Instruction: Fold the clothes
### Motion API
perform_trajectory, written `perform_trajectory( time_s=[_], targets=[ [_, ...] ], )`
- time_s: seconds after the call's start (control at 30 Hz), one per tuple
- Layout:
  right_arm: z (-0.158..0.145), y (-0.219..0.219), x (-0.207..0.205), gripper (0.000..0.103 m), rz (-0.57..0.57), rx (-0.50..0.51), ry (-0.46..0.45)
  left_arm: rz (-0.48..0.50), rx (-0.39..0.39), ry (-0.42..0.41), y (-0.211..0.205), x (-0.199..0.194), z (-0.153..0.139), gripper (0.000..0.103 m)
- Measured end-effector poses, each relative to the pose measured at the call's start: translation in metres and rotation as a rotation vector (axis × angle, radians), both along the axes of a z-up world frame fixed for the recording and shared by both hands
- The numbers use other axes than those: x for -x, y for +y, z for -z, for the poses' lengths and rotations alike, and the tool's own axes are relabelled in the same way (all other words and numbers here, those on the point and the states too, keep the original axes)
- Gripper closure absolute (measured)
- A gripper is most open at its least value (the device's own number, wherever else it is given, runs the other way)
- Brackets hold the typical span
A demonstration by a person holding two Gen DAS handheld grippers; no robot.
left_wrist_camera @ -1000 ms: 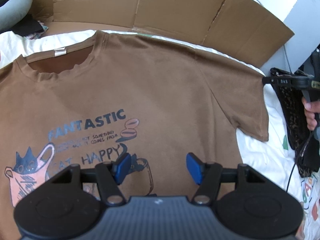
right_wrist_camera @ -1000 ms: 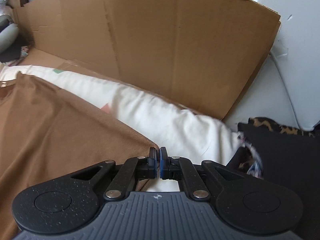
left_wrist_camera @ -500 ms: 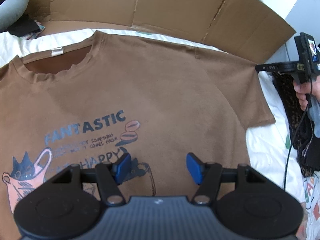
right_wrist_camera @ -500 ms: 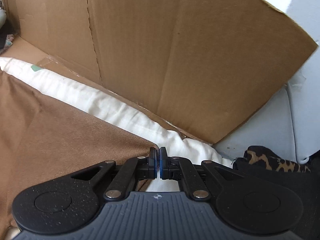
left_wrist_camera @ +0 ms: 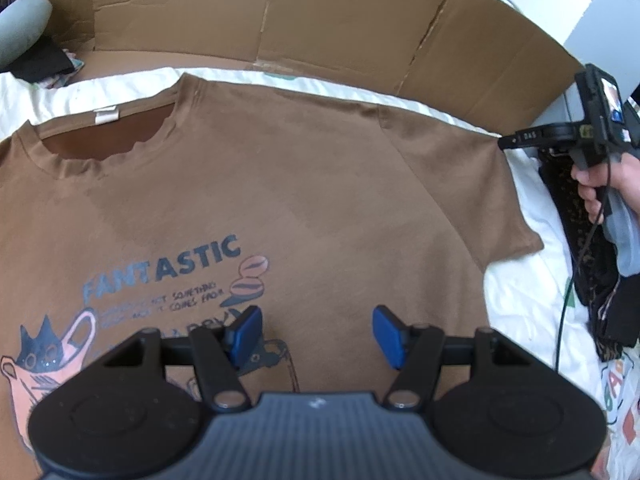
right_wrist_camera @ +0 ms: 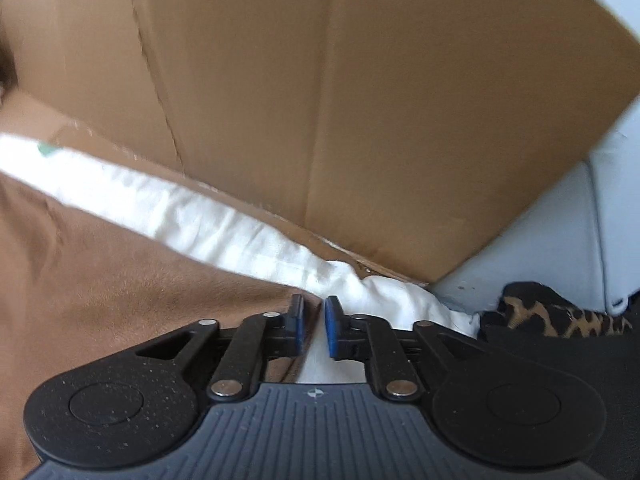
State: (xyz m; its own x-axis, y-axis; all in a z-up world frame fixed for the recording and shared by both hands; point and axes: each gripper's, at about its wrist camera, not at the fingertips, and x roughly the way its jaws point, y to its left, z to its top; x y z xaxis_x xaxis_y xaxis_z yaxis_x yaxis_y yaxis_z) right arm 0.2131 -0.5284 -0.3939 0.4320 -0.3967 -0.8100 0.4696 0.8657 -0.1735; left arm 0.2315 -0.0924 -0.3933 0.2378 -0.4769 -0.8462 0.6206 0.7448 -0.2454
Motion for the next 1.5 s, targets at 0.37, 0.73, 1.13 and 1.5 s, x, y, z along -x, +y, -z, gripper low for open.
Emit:
perform_trajectory(
  time_s=[0.37,0.73,1.13,1.5],
  targets=[
    [-0.021,0.044,0.048,0.090,-0.031,-0.113,-0.061,0.063,0.063,-0.004,-0.023,0.024,-0.018,0.064],
    [-0.019,0.068,0.094,0.089,0.020,-0.192,-0.061,0.232,0.124,-0.002,-0.071,0.064,-0.023,0.075],
    [-0.002,0.079,0.120,0.071,0.123,-0.304,-0.101,0.275,-0.015,0.029,-0.090,0.092,0.011,0.073],
    [0.019,0.068,0.121,0.071,0.255,-0.463,-0.145,0.295,-0.109,-0.017,-0.088,0.104,0.016,0.083]
  ],
)
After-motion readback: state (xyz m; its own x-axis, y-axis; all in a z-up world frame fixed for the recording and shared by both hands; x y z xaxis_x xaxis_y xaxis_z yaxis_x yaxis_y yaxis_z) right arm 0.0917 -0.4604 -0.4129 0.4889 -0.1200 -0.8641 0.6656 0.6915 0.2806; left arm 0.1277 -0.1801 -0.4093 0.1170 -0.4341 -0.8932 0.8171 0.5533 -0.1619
